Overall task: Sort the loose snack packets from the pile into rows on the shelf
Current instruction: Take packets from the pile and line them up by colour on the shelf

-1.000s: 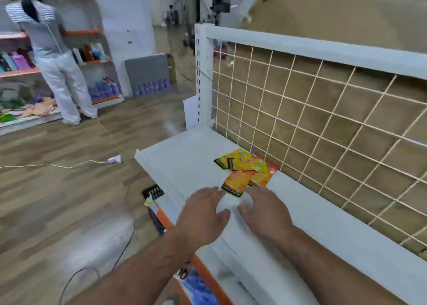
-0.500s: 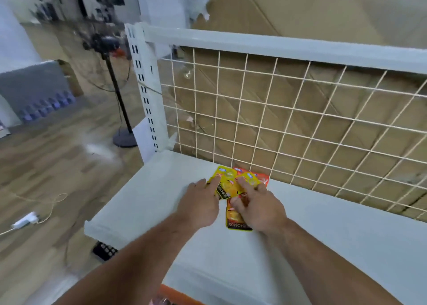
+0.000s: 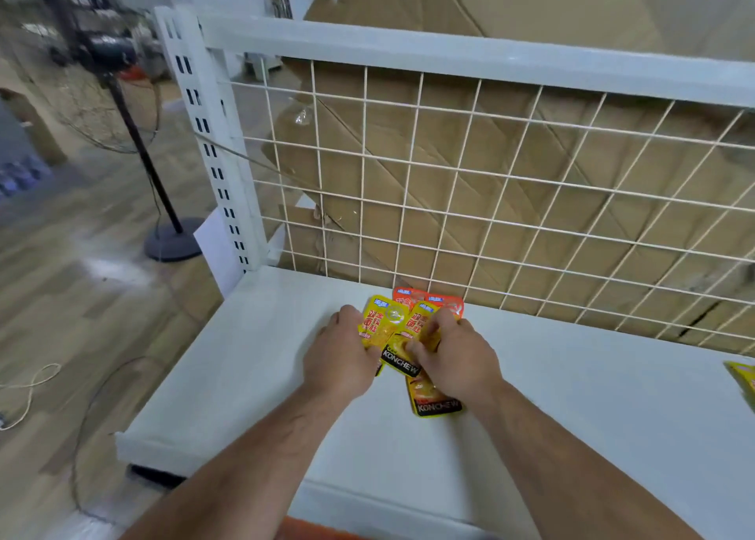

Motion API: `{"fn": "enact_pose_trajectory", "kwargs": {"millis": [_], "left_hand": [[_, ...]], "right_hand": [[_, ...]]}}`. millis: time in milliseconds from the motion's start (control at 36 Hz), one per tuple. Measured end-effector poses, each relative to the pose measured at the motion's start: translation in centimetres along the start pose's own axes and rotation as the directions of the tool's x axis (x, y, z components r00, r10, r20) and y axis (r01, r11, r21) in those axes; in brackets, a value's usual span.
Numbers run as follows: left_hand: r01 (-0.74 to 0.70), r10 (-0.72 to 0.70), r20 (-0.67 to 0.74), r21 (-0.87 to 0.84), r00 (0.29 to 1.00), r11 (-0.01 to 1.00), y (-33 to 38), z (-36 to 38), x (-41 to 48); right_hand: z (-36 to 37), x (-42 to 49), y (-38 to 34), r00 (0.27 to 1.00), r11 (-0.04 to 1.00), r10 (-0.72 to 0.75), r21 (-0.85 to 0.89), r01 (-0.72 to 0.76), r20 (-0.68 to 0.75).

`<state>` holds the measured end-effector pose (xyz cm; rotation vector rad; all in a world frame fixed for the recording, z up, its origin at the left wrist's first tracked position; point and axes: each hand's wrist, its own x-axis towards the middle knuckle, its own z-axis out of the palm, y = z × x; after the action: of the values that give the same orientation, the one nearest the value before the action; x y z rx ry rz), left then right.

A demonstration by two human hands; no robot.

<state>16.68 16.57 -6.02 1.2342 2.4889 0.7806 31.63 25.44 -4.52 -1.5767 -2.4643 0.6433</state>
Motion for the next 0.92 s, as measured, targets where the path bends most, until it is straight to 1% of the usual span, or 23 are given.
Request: {"fn": "enact_pose_trajectory", "kwargs": {"millis": [111,222,306,417,472,556,611,639,667,722,833,917], "left_hand": [[0.131,-0.126,0.067,-0.082,0.990,0.988,0.3,-0.3,0.3],[0.192,-0.180,0.121,-0.105,0.976,0.976,0.3,-0.7,0.3],[0.223,-0.199,0.148,-0.166,0.969,0.961,0.7,-1.4,-0.1],[0.253,-0.231,0.110,-0.267,0.967,0.930,1.5,-2.5,-0.8],[0.276,-0.256,0.104,-0.326,0.961,0.904,1.8,-3.0,-1.4],[0.316,-0.308,0.093,-0.437,0.947,0.842,2.5,-3.4,-2.7],[0.345,-0.348,0.092,-0.505,0.933,0.791,3.1,-3.2,-3.6],[0.359,-0.367,0.098,-0.540,0.925,0.761,3.7,-3.2,-4.3],[0.369,-0.380,0.108,-0.578,0.919,0.728,4.2,-3.0,-4.9],[0.379,-0.390,0.127,-0.624,0.912,0.684,5.6,-2.6,-6.4],[0.385,-0.390,0.141,-0.639,0.910,0.666,8.6,-1.3,-9.2],[0.391,-0.377,0.167,-0.637,0.911,0.664,10.4,-0.2,-11.0]], "right_hand": [[-0.1,0.2,0.0,0.998,0.997,0.064,0.035,-0.064,0.009],[-0.5,0.1,0.3,0.991,0.982,0.130,0.132,-0.131,0.021],[-0.9,0.1,0.6,0.986,0.947,0.164,0.276,-0.166,0.031],[-1.5,0.0,1.6,0.977,0.870,0.210,0.449,-0.204,0.038],[-1.8,0.0,2.2,0.977,0.800,0.204,0.564,-0.204,0.064],[-2.4,-0.7,2.9,0.978,0.634,0.136,0.744,-0.210,0.160],[-3.0,-1.4,3.3,0.973,0.530,0.073,0.818,-0.223,0.218],[-3.4,-1.8,3.6,0.971,0.501,0.041,0.836,-0.224,0.236],[-3.6,-2.1,4.0,0.970,0.501,0.010,0.839,-0.214,0.241],[-4.2,-2.9,4.9,0.968,0.544,-0.049,0.820,-0.180,0.244],[-6.0,-4.5,7.4,0.968,0.666,-0.121,0.741,-0.084,0.219],[-6.9,-5.5,9.6,0.972,0.702,-0.118,0.709,-0.064,0.204]]}}
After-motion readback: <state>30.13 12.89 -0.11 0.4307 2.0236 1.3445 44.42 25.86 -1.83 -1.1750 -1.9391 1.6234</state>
